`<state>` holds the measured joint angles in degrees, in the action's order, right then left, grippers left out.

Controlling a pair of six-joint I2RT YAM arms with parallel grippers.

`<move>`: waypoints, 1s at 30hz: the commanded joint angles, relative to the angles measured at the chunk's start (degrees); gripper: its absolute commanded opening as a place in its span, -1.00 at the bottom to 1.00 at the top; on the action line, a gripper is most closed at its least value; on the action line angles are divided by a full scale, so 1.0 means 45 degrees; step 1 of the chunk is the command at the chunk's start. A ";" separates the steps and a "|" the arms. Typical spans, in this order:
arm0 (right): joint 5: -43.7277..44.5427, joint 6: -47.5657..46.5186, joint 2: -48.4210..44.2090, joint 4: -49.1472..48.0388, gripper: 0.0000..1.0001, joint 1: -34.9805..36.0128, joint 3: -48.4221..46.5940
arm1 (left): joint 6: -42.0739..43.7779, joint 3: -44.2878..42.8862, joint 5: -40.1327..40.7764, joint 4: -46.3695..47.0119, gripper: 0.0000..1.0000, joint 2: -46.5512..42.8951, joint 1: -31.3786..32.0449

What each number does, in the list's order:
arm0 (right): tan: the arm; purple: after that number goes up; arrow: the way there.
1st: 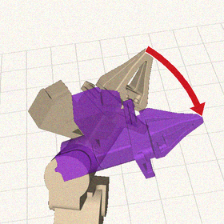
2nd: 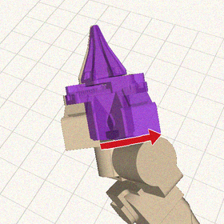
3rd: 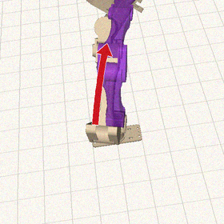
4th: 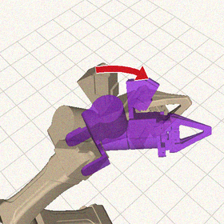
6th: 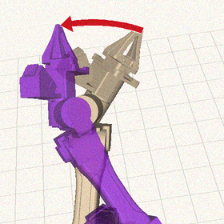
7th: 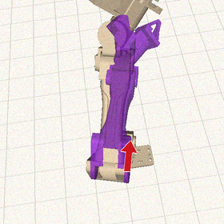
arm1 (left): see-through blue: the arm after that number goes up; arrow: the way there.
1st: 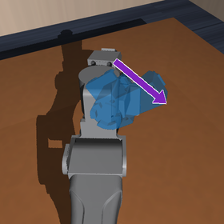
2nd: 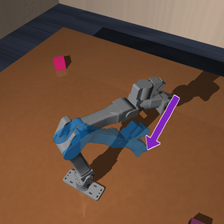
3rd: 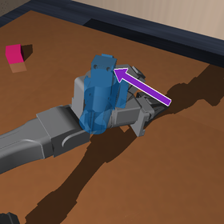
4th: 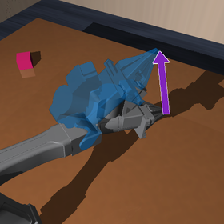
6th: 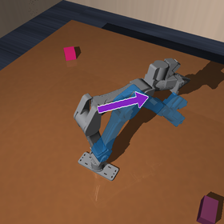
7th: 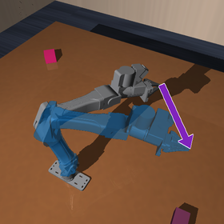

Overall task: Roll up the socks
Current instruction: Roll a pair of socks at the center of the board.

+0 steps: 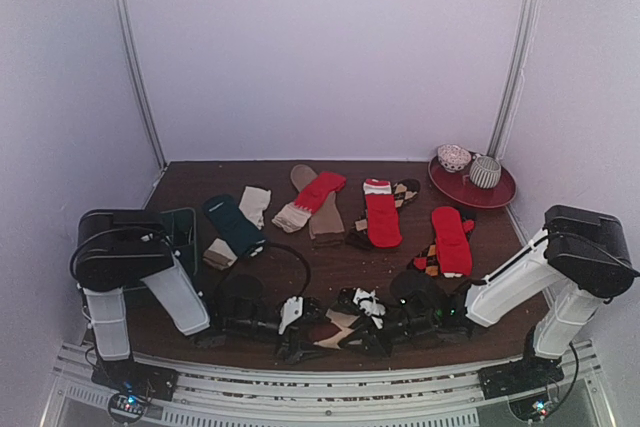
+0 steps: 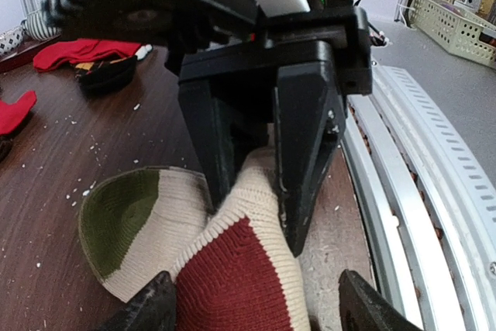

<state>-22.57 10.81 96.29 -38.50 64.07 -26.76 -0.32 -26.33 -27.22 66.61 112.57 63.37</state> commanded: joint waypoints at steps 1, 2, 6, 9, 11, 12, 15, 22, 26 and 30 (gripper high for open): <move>-0.0387 0.0132 0.0725 0.2418 -0.71 0.0041 0.0275 | -0.0050 -0.0358 0.0035 -0.1411 0.39 0.0589 0.0038; -0.0411 0.0141 0.0759 0.2482 -0.71 0.0037 0.0238 | -0.0047 -0.0404 0.0050 -0.1519 0.37 0.0630 0.0038; -0.0434 0.0137 0.0752 0.2693 -0.71 0.0027 0.0232 | -0.0047 -0.0574 0.0327 -0.2203 0.24 0.0928 0.0038; -0.0415 0.0174 0.0711 0.2715 -0.71 0.0011 0.0264 | -0.0204 -0.0706 0.0386 -0.2574 0.04 0.1155 0.0038; -0.0420 0.0177 0.0749 0.2738 -0.71 0.0000 0.0246 | -0.0308 -0.0729 0.0343 -0.2800 -0.19 0.1264 0.0038; -0.0420 0.0191 0.0767 0.2736 -0.71 0.0002 0.0245 | -0.0394 -0.0707 0.0331 -0.2882 -0.41 0.1289 0.0038; -0.0390 0.0163 0.0752 0.2800 -0.71 -0.0010 0.0180 | -0.0845 -0.0538 0.0480 -0.3151 -0.99 0.1193 0.0057; 0.1217 -0.0324 -0.0148 0.3921 -0.38 -0.0017 -0.0473 | -0.2581 -0.0858 0.0656 -0.6137 -1.00 0.0513 0.0076; 0.3160 -0.1016 -0.1501 0.4740 -0.20 0.0004 -0.0841 | -0.3339 -0.1515 0.0433 -0.8343 -1.00 0.0645 0.0058; 0.5662 -0.2487 -0.3166 0.4273 -0.05 0.0566 -0.0400 | -0.3858 -0.1508 0.0117 -0.8972 -1.00 0.0810 0.0057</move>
<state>-11.35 7.49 88.25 -22.46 64.51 -29.95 -12.25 -35.29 -26.20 48.31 112.33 63.11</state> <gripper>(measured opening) 0.440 0.118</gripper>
